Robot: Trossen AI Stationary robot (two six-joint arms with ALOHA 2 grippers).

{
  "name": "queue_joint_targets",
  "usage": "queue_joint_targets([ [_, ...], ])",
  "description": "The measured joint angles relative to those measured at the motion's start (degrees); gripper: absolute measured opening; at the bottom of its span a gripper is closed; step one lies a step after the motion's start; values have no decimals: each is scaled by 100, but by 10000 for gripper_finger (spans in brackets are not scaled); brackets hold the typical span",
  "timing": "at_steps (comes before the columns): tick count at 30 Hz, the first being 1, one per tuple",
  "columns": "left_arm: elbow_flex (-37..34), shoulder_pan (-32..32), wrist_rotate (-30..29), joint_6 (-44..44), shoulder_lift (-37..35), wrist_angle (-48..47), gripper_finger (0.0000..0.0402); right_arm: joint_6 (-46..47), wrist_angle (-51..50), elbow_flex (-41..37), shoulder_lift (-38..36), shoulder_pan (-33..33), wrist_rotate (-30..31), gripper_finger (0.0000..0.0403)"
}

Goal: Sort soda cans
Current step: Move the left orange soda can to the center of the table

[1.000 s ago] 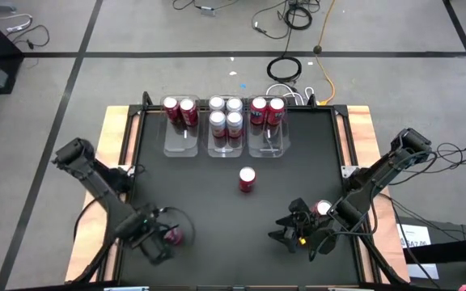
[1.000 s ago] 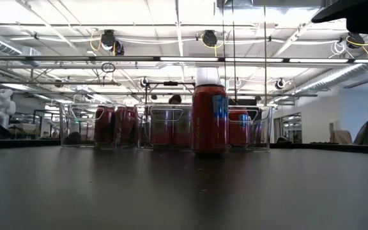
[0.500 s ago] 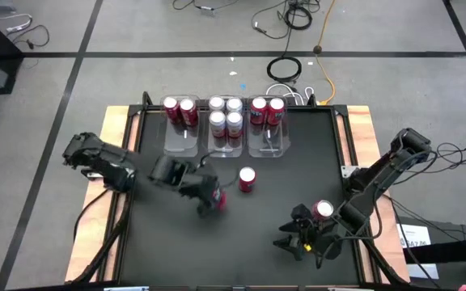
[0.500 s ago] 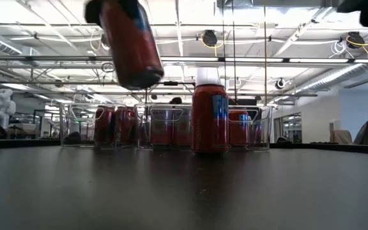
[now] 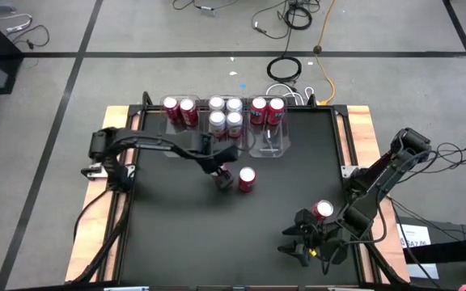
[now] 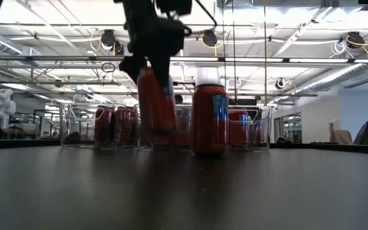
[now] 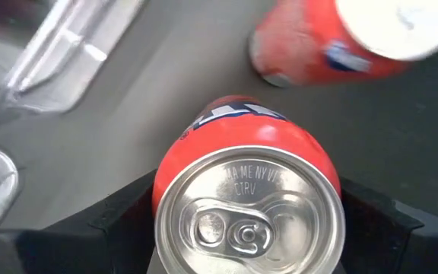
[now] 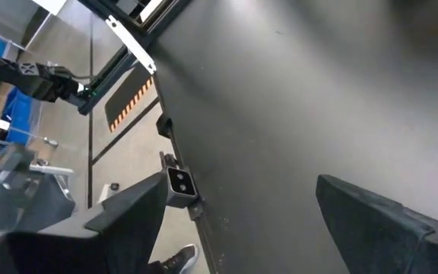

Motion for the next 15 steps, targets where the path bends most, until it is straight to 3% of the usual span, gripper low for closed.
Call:
queue_joint_targets([
  [9, 30, 434, 149, -2, 539, 363, 318, -14, -261, 0, 0, -2, 2, 329],
  [15, 491, 526, -5, 120, 823, 239, 318, -1, -295, 0, -2, -2, 2, 329],
])
